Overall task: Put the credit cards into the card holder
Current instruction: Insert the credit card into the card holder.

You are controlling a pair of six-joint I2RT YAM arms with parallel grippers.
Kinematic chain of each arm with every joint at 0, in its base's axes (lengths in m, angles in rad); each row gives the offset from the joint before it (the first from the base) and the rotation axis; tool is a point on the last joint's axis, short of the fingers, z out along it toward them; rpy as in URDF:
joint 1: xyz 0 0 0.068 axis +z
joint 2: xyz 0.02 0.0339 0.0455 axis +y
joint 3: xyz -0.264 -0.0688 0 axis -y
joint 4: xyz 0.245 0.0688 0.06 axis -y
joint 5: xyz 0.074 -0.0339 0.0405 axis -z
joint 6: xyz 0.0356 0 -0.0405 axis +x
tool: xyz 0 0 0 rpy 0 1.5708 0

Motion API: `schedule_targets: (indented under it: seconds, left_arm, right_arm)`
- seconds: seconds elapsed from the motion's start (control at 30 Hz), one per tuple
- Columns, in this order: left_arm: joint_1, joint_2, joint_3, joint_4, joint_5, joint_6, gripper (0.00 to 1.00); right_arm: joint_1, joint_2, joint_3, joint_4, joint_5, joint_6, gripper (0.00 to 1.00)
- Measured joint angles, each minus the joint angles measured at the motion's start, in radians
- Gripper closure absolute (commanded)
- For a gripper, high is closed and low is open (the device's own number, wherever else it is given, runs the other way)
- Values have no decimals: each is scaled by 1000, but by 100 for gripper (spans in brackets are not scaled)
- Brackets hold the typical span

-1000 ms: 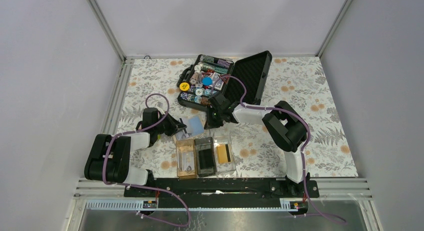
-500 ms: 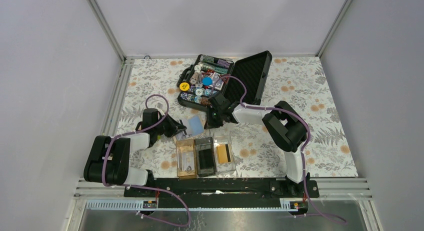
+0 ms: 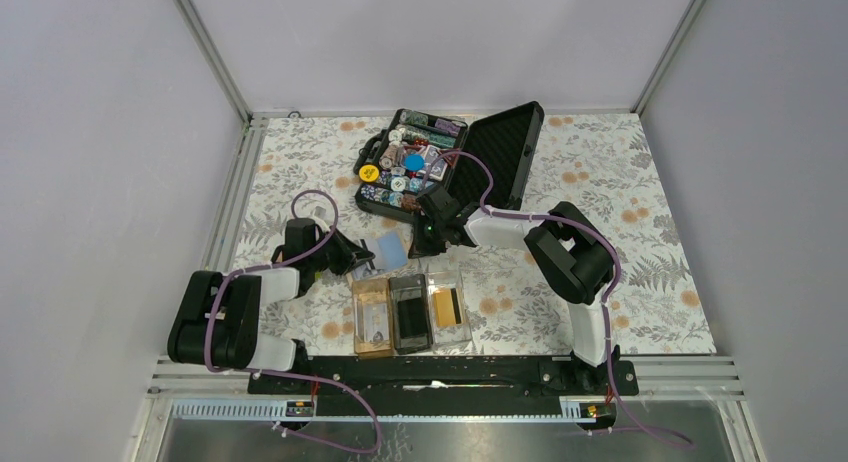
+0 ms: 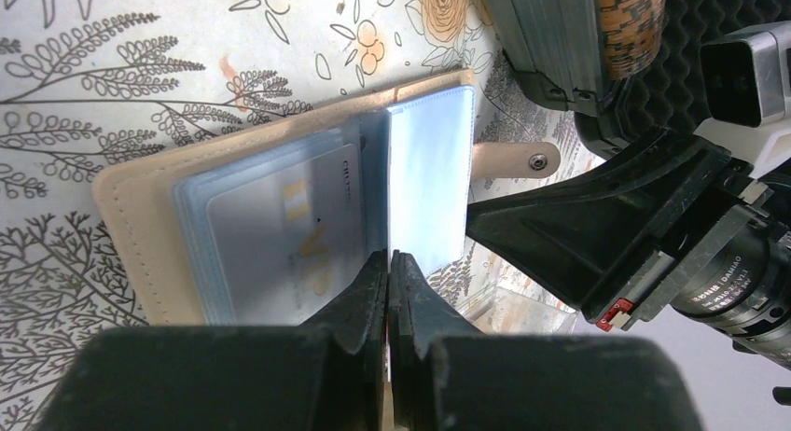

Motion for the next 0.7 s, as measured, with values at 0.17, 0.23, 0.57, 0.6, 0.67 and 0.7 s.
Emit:
schedule_targets:
  seconds: [0.17, 0.23, 0.57, 0.6, 0.67, 0.7]
  left_arm:
    - [0, 27, 0, 30, 14, 0, 100]
    - [1, 36, 0, 37, 20, -1, 100]
    - [1, 65, 0, 75, 47, -3, 100]
    - [1, 66, 0, 74, 47, -3, 100]
    - [1, 66, 2, 70, 47, 0, 100]
    - [1, 66, 3, 66, 46, 3, 97]
  right_arm:
    - [1, 0, 0, 0, 2, 0, 100]
    - [1, 0, 2, -2, 2, 0, 100]
    - [3, 2, 11, -17, 9, 0, 100]
    - [3, 3, 12, -19, 9, 0, 100]
    - [3, 3, 14, -22, 10, 0, 100]
    - [3, 4, 15, -23, 10, 0, 100]
